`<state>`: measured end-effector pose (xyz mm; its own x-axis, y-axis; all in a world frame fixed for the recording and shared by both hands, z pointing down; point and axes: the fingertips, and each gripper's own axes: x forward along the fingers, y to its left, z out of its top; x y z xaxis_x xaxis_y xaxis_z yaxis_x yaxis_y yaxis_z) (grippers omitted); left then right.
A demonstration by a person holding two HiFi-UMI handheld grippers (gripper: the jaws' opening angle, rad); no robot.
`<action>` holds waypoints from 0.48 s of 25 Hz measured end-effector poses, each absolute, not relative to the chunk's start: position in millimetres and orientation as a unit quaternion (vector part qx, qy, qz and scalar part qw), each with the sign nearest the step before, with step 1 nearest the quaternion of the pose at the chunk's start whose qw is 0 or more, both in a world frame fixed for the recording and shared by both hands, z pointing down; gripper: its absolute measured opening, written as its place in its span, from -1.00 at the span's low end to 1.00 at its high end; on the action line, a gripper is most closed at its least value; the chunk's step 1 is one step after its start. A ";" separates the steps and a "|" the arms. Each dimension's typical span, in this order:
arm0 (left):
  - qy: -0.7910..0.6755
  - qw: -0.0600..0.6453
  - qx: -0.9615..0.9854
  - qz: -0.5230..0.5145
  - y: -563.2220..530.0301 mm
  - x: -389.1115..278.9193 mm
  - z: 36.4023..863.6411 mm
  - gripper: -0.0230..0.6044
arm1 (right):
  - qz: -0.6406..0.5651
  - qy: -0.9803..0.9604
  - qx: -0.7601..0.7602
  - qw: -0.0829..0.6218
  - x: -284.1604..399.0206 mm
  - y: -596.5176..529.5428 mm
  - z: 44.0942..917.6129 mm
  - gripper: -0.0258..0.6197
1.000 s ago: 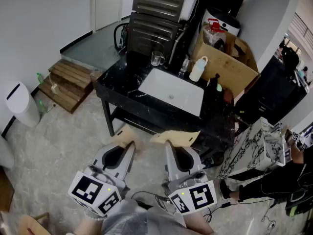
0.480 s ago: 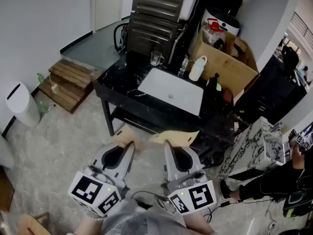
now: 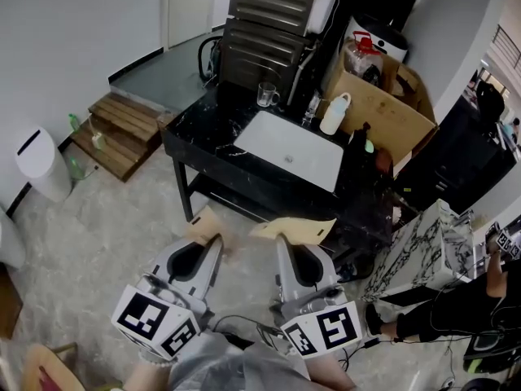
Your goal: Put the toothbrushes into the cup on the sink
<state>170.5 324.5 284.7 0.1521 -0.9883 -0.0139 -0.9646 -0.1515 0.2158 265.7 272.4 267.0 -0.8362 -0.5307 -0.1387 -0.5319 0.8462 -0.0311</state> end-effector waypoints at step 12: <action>-0.660 0.068 0.744 -0.076 332.1 187.8 291.0 -0.84 | -0.003 0.964 -0.255 0.074 278.6 275.9 282.0 -0.83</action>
<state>187.8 332.1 291.0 0.1166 -0.9929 -0.0232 -0.9723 -0.1189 0.2011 278.6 275.9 282.0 -0.8588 -0.4922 -0.1421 -0.4913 0.8699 -0.0436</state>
